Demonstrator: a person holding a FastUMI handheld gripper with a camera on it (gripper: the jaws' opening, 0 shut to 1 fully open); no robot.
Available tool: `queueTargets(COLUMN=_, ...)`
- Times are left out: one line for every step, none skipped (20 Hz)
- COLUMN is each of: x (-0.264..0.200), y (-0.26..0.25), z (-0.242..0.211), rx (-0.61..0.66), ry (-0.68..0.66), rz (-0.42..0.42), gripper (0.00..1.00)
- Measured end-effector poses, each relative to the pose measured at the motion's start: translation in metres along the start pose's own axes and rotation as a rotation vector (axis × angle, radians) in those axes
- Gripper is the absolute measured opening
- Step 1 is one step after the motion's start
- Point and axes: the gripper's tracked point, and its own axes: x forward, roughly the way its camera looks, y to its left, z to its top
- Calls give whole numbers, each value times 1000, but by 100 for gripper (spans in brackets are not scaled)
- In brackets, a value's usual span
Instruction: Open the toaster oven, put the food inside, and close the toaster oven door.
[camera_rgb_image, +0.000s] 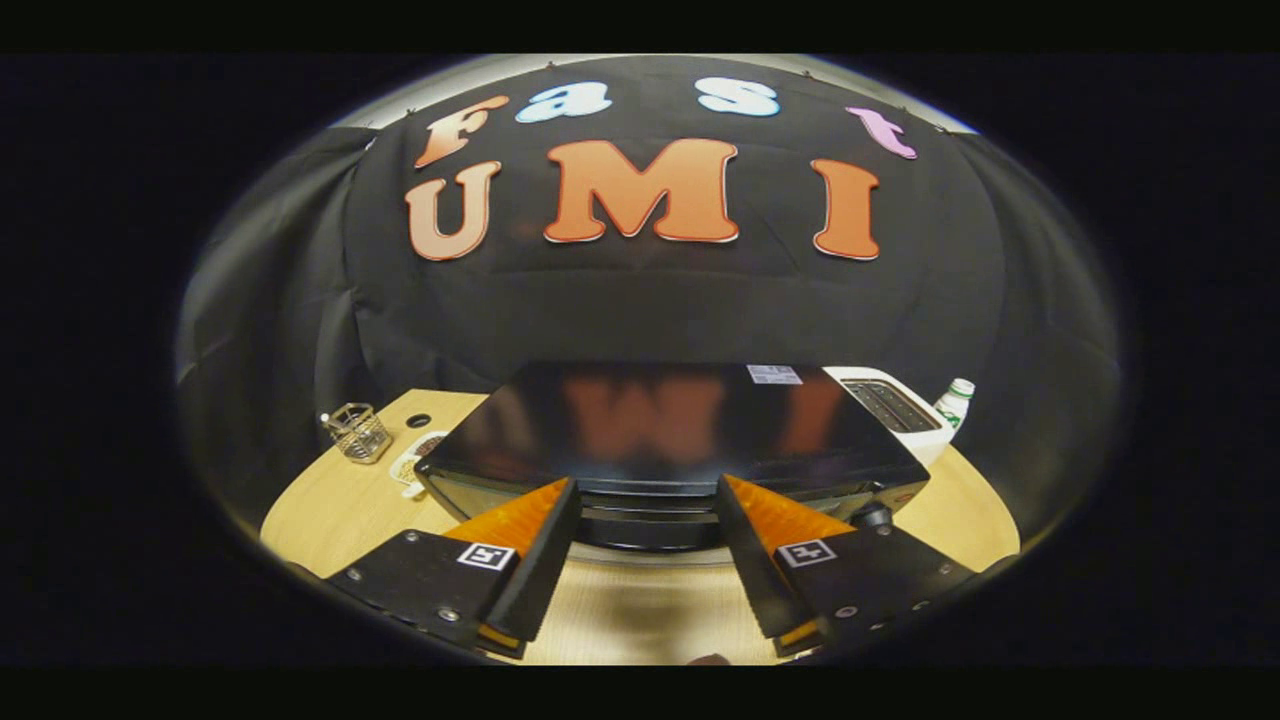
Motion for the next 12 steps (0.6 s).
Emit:
queueTargets(x=-5, y=0, z=-3, rx=-5, ry=3, rz=0, gripper=78)
queueTargets(x=-11, y=2, z=-7, rx=-14, ry=12, rz=6, gripper=78)
queueTargets(x=-18, y=3, z=-13, rx=-24, ry=25, rz=16, gripper=78)
queueTargets(x=-24, y=5, z=-20, rx=-32, ry=48, rz=30, gripper=78)
queueTargets(x=-31, y=7, z=-29, rx=-43, ry=72, rz=48, gripper=78)
queueTargets(x=-37, y=8, z=-39, rx=-57, ry=102, rz=69, gripper=78)
queueTargets(x=-44, y=10, z=-49, rx=-71, ry=138, rz=92, gripper=78)
queueTargets(x=-51, y=10, z=-61, rx=-81, ry=178, rz=115, gripper=78)
queueTargets(x=-56, y=11, z=-73, rx=-83, ry=219, rz=139, gripper=78)
queueTargets(x=-61, y=12, z=-85, rx=-78, ry=259, rz=162, gripper=78)
queueTargets(x=-66, y=13, z=-96, rx=-68, ry=298, rz=183, gripper=78)
queueTargets(x=-70, y=15, z=-106, rx=-59, ry=340, rz=202, gripper=78)
